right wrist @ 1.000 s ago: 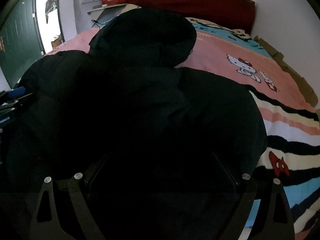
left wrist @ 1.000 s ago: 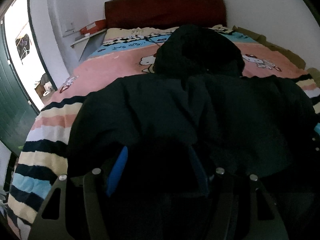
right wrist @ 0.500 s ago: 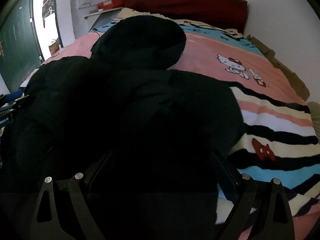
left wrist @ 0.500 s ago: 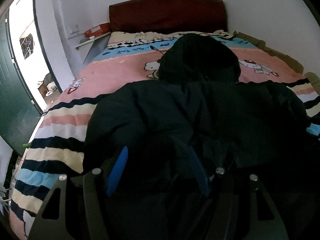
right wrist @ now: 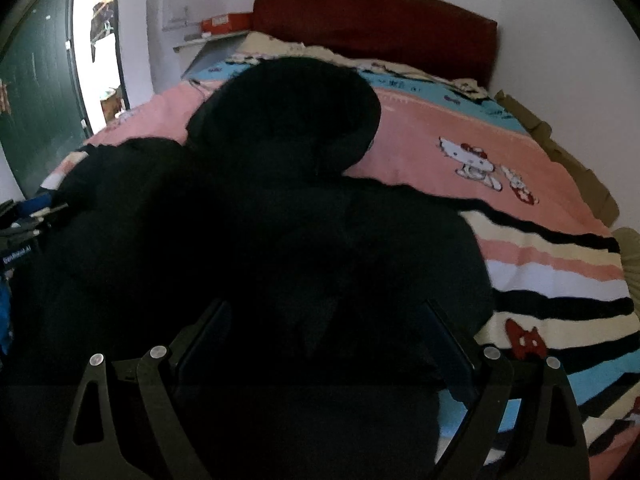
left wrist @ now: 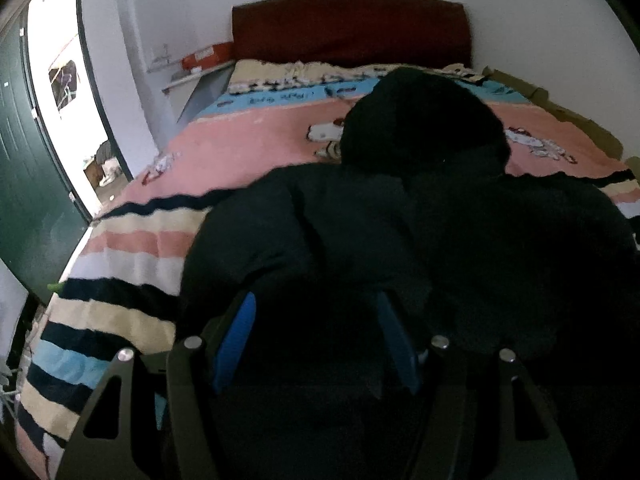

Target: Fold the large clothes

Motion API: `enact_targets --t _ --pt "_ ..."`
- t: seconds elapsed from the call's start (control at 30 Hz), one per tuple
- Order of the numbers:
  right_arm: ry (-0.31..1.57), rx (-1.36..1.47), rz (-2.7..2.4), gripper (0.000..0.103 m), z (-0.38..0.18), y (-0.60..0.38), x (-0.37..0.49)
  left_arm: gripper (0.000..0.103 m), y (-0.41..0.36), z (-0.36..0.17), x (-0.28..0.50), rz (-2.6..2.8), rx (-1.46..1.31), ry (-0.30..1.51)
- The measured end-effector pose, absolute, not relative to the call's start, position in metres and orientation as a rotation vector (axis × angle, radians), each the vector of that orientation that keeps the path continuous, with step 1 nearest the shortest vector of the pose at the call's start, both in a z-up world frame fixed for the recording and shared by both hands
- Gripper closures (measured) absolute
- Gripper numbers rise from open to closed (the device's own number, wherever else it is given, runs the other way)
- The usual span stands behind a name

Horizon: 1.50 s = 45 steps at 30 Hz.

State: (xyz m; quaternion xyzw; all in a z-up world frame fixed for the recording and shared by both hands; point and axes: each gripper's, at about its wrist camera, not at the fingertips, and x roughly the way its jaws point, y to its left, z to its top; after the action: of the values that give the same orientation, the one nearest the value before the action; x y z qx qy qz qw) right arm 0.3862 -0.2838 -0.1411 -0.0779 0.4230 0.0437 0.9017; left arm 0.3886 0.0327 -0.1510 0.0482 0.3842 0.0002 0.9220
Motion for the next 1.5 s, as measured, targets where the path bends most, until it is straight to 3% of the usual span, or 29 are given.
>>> enact_targets --t 0.17,0.3,0.63,0.93,1.23,1.5 --pt "0.955 -0.159 0.067 0.010 -0.177 -0.287 0.397 0.041 0.031 -0.169 0.397 0.000 0.118 0.824" --pt "0.950 -0.164 0.068 0.010 -0.172 -0.287 0.395 0.041 0.037 -0.159 0.393 -0.009 0.088 0.822" --pt "0.808 -0.111 0.053 0.007 -0.085 -0.322 0.399 0.041 0.065 -0.074 0.433 -0.093 0.035 0.801" --pt "0.747 -0.029 0.062 0.002 -0.045 -0.340 0.524 0.041 0.035 -0.031 0.554 -0.224 0.009 0.782" --pt "0.758 -0.006 0.038 0.002 -0.080 -0.328 0.672 0.041 -0.026 -0.082 0.693 -0.255 -0.053 0.837" --pt "0.818 0.027 -0.031 0.002 -0.152 -0.321 0.752 0.042 -0.053 -0.136 0.742 -0.204 -0.007 0.888"
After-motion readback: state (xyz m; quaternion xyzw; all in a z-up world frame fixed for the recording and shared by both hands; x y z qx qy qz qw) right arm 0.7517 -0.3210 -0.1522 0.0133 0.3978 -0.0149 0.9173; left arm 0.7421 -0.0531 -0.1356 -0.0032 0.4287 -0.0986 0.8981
